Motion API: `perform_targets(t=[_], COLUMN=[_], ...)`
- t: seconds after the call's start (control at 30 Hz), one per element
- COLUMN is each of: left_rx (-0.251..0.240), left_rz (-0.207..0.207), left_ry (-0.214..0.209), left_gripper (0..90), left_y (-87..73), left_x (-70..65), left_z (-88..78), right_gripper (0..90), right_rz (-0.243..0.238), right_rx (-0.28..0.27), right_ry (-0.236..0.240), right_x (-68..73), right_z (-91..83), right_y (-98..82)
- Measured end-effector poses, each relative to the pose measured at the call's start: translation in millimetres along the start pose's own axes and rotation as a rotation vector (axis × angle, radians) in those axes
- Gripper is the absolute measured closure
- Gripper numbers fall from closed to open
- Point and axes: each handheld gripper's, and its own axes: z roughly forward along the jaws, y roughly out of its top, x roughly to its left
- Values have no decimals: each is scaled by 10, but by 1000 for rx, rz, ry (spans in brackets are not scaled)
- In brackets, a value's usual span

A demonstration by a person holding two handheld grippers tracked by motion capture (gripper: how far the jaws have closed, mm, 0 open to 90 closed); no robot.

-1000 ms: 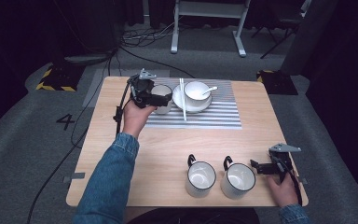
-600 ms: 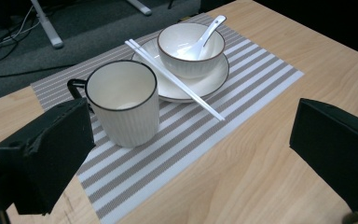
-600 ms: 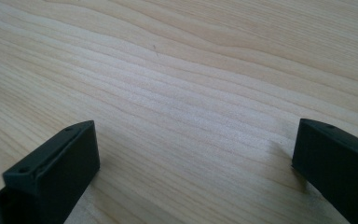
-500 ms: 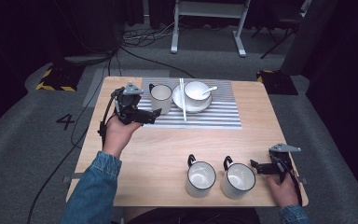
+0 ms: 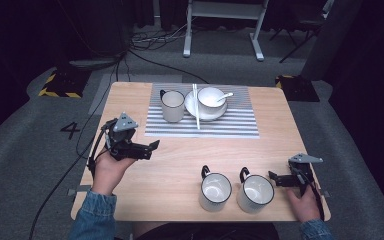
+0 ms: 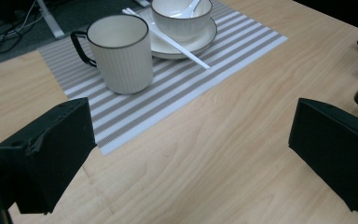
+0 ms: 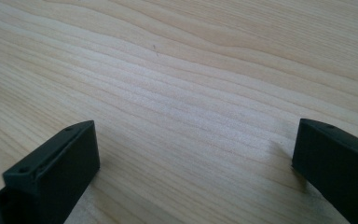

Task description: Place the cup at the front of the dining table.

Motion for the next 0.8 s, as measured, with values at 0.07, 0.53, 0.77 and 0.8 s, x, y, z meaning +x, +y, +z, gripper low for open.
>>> perform_targets(t=[0.07, 0.53, 0.77, 0.8], left_rx=[-12, -8, -37, -26], left_rz=[-17, -54, 7, 17], left_ry=[-22, -27, 36, 56], left_gripper=[6, 6, 13, 14], left_y=[-93, -554, -810, -858], left_x=[-15, -56, -121, -137], left_z=[-24, -106, -89, -75], right_gripper=[7, 7, 7, 7], right_rz=[-1, -1, -4, 0], right_rx=[1, 0, 1, 0], right_ry=[0, -1, -3, 0], right_x=[-1, -1, -4, -1], right_z=[-1, 0, -1, 0], right_y=[0, 0, 0, 0])
